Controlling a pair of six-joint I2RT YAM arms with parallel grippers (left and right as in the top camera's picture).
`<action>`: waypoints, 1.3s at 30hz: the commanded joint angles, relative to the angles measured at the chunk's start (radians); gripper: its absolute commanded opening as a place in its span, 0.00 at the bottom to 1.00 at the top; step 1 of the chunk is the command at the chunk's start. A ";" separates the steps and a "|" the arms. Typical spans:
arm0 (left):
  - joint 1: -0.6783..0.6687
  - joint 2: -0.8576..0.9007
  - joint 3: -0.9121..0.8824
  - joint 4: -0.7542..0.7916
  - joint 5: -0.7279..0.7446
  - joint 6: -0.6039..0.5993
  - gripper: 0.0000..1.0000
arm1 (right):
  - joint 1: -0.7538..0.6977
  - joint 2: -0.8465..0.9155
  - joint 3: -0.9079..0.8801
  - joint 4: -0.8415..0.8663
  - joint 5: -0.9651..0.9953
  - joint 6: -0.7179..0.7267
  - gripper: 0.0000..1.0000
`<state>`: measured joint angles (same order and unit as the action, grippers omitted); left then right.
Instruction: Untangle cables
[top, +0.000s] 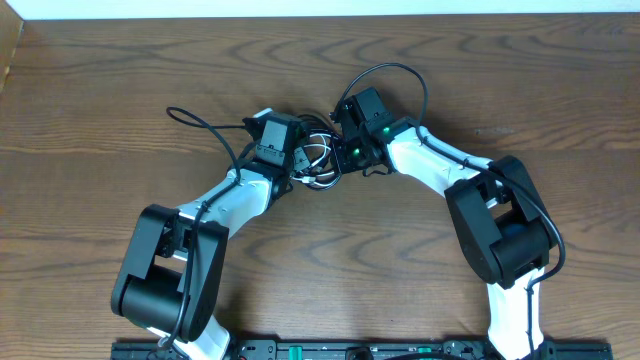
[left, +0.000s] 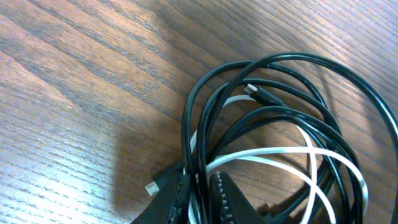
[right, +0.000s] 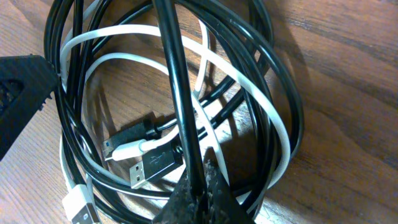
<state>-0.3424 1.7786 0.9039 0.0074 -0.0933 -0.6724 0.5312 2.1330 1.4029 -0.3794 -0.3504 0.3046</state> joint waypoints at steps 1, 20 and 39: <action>-0.002 0.028 -0.012 -0.002 -0.031 0.014 0.17 | 0.000 -0.001 -0.015 -0.002 0.012 0.009 0.01; -0.014 -0.145 -0.012 -0.109 -0.027 0.015 0.07 | -0.050 -0.001 -0.016 -0.008 0.030 -0.014 0.01; 0.037 -0.555 -0.012 -0.302 -0.104 0.149 0.07 | -0.166 -0.001 -0.016 -0.047 -0.099 -0.180 0.01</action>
<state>-0.3393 1.2362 0.8959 -0.2684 -0.1219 -0.5560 0.3866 2.1330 1.4029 -0.4217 -0.4370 0.2134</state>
